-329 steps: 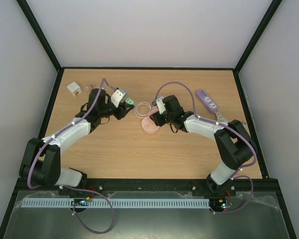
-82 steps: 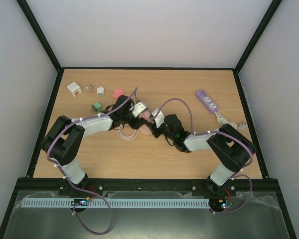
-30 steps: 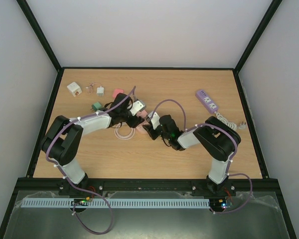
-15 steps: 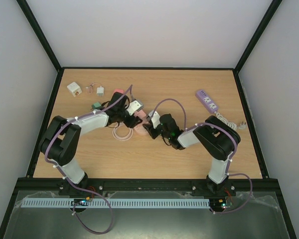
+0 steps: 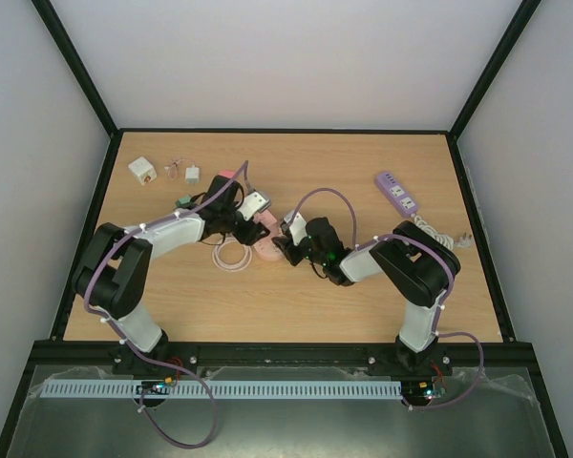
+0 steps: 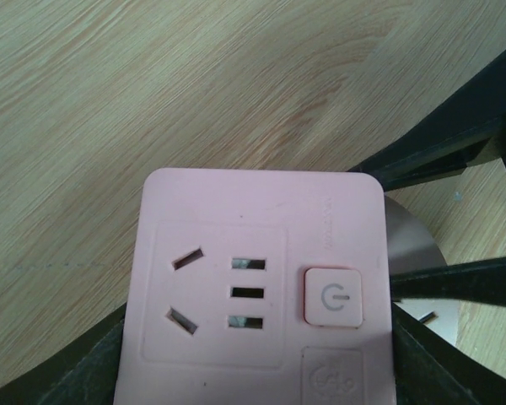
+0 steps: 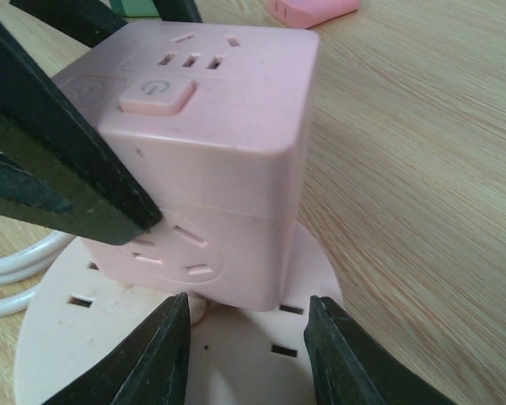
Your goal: Pull the plug off the socket
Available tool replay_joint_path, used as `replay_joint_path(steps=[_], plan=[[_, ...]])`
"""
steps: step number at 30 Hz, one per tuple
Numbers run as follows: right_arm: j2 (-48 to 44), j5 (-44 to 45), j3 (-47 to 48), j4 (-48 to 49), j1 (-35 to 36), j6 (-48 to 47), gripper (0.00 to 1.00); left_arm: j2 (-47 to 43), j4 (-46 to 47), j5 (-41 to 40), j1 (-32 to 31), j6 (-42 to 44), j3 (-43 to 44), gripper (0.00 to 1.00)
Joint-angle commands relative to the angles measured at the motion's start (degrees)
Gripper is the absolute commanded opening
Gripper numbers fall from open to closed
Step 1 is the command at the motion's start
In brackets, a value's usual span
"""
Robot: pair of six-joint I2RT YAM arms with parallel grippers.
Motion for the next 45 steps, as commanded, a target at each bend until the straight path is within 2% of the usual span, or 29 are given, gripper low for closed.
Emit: replay_joint_path(steps=[1, 4, 8, 16, 24, 36, 45], plan=[[3.42, 3.79, -0.99, -8.57, -1.38, 0.12, 0.39, -5.20, 2.55, 10.33, 0.92, -3.08, 2.77, 0.30], [3.38, 3.70, -0.90, -8.69, -1.36, 0.08, 0.39, -5.89, 2.92, 9.77, 0.35, -1.27, 1.98, 0.30], [3.36, 3.57, -0.89, -8.69, -1.35, 0.08, 0.39, -7.25, 4.41, 3.10, -3.23, 2.52, -0.37, 0.30], [2.16, 1.25, -1.28, -9.23, -1.24, -1.21, 0.39, -6.51, 7.72, -4.53, -4.00, -0.66, -1.28, 0.27], [-2.87, -1.08, -3.03, -6.20, -0.26, -1.52, 0.43, -3.94, 7.64, -3.16, -3.99, -1.71, -0.72, 0.27], [-10.24, -1.76, -1.26, -7.63, 0.50, -1.85, 0.44, -2.80, 7.95, -5.32, -4.00, -2.23, -1.67, 0.27], [-5.33, 0.39, 0.32, -7.51, 1.18, -2.37, 0.43, -1.80, 8.06, -5.26, -3.98, -2.74, -1.39, 0.26]])
